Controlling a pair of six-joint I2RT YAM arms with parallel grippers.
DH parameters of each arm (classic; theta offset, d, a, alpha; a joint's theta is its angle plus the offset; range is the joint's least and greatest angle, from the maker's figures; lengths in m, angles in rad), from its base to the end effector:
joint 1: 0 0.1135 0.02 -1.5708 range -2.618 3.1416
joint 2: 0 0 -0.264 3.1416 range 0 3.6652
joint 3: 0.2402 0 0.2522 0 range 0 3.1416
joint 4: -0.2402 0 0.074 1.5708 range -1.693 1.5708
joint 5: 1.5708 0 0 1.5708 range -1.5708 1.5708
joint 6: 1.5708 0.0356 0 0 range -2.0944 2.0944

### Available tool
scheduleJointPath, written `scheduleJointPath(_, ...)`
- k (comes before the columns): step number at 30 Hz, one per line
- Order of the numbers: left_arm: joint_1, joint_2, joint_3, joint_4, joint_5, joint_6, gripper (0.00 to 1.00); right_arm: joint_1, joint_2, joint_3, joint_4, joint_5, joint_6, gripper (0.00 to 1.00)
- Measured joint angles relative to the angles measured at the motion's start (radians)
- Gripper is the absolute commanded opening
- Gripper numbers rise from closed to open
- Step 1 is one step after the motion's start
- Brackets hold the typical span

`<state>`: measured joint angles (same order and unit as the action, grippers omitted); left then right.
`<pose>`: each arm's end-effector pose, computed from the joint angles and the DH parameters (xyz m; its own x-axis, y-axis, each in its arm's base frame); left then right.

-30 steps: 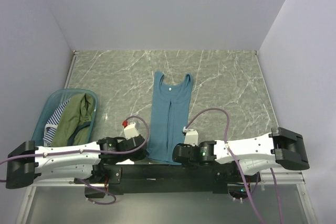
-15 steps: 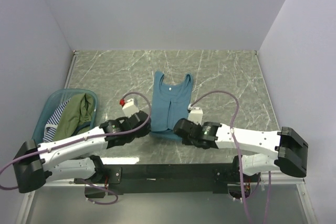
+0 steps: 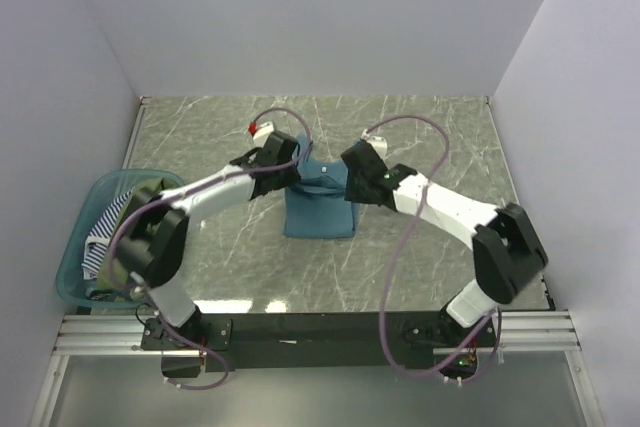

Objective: Fold and stack the tank tops

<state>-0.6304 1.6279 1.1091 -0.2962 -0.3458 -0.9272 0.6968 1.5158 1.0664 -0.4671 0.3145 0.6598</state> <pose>0.2909 -0.1973 0.2295 -0.6462 -0.4601 -0.6089 -0.2501 0.8814 -0.4006 0.2508 0.1955 0.2391 -0.7664 0.1187 -0.6313 0.0049 0.9838 0.1791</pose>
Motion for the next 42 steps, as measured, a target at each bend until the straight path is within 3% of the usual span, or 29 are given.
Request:
scheduleJointPath(2,0.046,0.096,0.064,0.035,0.052,0.051,0.54,-0.044,0.070,0.039,0.024,-0.030,-0.040,0.52)
scheduleJointPath(3,0.063,0.134,0.086,0.049,0.074,0.071,0.65,-0.059,0.098,0.056,0.024,-0.037,-0.051,0.55)
scheduleJointPath(6,0.105,0.193,0.105,0.085,0.134,0.118,0.71,-0.094,0.156,0.083,0.025,-0.048,-0.075,0.57)
scheduleJointPath(11,0.119,0.104,0.033,0.098,0.159,0.119,0.64,-0.090,0.101,0.027,0.037,-0.053,-0.065,0.57)
scheduleJointPath(16,0.112,-0.085,-0.117,0.110,0.160,0.057,0.56,-0.044,-0.044,-0.140,0.075,-0.063,-0.027,0.56)
scheduleJointPath(19,0.108,-0.159,-0.225,0.135,0.174,0.018,0.54,-0.025,-0.043,-0.159,0.088,-0.073,-0.021,0.54)
scheduleJointPath(23,0.077,-0.191,-0.357,0.154,0.181,-0.033,0.55,-0.018,-0.024,-0.160,0.122,-0.089,-0.012,0.52)
scheduleJointPath(27,0.041,-0.198,-0.468,0.177,0.195,-0.067,0.62,0.019,-0.016,-0.190,0.151,-0.092,0.018,0.51)
scheduleJointPath(33,0.024,-0.214,-0.521,0.294,0.219,-0.100,0.61,0.051,0.018,-0.274,0.190,-0.109,0.061,0.49)
scheduleJointPath(36,0.010,-0.208,-0.532,0.330,0.219,-0.115,0.58,0.054,0.042,-0.278,0.224,-0.115,0.076,0.39)
scheduleJointPath(38,0.000,-0.206,-0.541,0.346,0.219,-0.119,0.55,0.054,0.045,-0.287,0.248,-0.120,0.086,0.25)
scheduleJointPath(42,-0.011,-0.182,-0.542,0.374,0.219,-0.139,0.40,0.056,0.045,-0.303,0.288,-0.125,0.105,0.09)
